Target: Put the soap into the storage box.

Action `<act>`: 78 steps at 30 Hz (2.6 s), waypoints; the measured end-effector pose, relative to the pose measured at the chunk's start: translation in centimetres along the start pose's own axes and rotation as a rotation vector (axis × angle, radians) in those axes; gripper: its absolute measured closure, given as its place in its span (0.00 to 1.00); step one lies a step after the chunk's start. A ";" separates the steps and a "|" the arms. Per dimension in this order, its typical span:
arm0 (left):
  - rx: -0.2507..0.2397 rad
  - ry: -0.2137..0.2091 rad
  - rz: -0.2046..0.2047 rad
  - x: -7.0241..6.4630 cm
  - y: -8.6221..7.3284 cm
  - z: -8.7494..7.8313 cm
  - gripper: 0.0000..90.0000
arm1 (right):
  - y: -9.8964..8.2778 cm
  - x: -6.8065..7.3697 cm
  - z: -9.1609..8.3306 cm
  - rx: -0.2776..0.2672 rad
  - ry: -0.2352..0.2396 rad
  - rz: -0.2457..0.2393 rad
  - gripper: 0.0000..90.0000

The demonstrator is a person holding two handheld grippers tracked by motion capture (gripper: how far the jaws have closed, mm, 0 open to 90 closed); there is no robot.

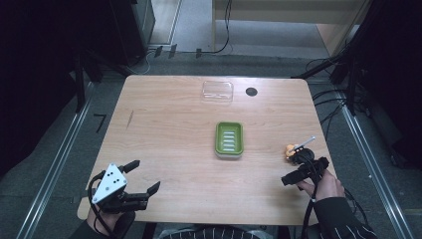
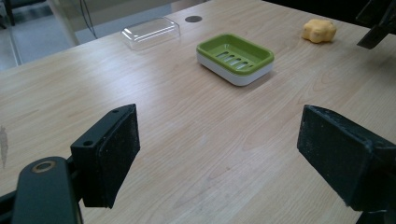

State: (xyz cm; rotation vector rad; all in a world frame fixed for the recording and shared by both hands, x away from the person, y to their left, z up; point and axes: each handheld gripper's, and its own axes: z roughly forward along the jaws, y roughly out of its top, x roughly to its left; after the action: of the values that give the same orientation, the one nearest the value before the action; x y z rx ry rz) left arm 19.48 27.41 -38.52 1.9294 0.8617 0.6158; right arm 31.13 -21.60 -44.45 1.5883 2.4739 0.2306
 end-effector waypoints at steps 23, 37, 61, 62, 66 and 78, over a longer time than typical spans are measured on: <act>0.006 0.002 0.014 -0.5 0.2 -0.1 0.15 | 1.9 -1.4 0.0 -0.033 -0.015 0.009 0.00; 0.005 0.002 0.029 -0.8 0.3 -0.1 0.15 | 4.2 -3.0 0.5 -0.007 -0.017 0.019 0.00; -0.004 0.013 0.019 -0.7 0.0 -0.6 0.15 | 7.7 -5.4 2.6 0.069 0.047 0.045 0.00; -0.004 0.014 0.022 -0.7 0.0 -0.6 0.15 | 7.8 -5.4 2.7 0.074 0.049 0.043 0.00; 0.005 0.007 0.029 -0.8 0.1 -0.4 0.15 | 8.2 -5.6 3.7 0.115 0.067 0.031 0.00; 0.008 0.007 0.025 -0.8 0.1 -0.4 0.15 | 8.6 -5.6 4.7 0.152 0.086 0.014 0.05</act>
State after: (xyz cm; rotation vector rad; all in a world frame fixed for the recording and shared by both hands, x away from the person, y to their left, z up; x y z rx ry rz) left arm 18.76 26.98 -38.30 1.9487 0.8463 0.6351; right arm 42.12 -23.08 -46.57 1.6885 2.6019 0.1183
